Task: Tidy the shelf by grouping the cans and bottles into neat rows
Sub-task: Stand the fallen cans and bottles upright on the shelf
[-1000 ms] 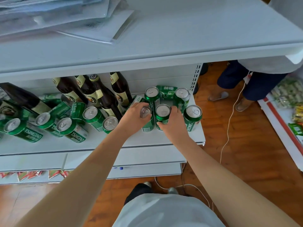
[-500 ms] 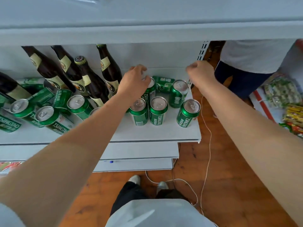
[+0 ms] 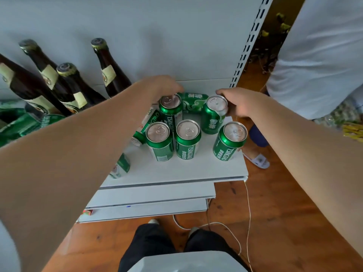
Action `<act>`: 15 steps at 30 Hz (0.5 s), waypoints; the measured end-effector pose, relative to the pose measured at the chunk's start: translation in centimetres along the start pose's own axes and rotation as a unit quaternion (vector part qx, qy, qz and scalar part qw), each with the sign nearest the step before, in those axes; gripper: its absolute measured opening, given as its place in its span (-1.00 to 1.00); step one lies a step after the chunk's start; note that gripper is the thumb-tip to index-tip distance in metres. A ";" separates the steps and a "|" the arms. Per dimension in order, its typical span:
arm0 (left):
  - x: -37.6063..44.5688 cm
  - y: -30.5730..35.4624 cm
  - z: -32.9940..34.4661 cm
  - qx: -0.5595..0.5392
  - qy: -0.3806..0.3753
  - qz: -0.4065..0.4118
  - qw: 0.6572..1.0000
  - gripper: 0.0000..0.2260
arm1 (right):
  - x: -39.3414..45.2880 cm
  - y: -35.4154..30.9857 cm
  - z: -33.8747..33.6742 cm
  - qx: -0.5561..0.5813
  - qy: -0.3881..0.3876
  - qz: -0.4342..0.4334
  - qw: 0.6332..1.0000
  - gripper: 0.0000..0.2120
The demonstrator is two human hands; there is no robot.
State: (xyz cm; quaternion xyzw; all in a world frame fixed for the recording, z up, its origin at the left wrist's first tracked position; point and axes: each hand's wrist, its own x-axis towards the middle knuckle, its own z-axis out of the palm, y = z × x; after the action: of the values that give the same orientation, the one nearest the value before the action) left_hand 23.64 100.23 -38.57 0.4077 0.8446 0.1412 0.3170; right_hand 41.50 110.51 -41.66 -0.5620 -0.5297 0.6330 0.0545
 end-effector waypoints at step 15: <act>0.8 1.9 -0.3 0.067 -0.015 0.025 0.997 -0.52 | 0.3 -0.5 0.4 -0.014 -0.040 0.008 0.999 -0.87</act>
State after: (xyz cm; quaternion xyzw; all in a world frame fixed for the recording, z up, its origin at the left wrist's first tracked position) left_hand 24.19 102.09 -37.71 0.4509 0.8371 0.0859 0.2975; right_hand 40.82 110.72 -41.54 -0.5415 -0.5358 0.6476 0.0200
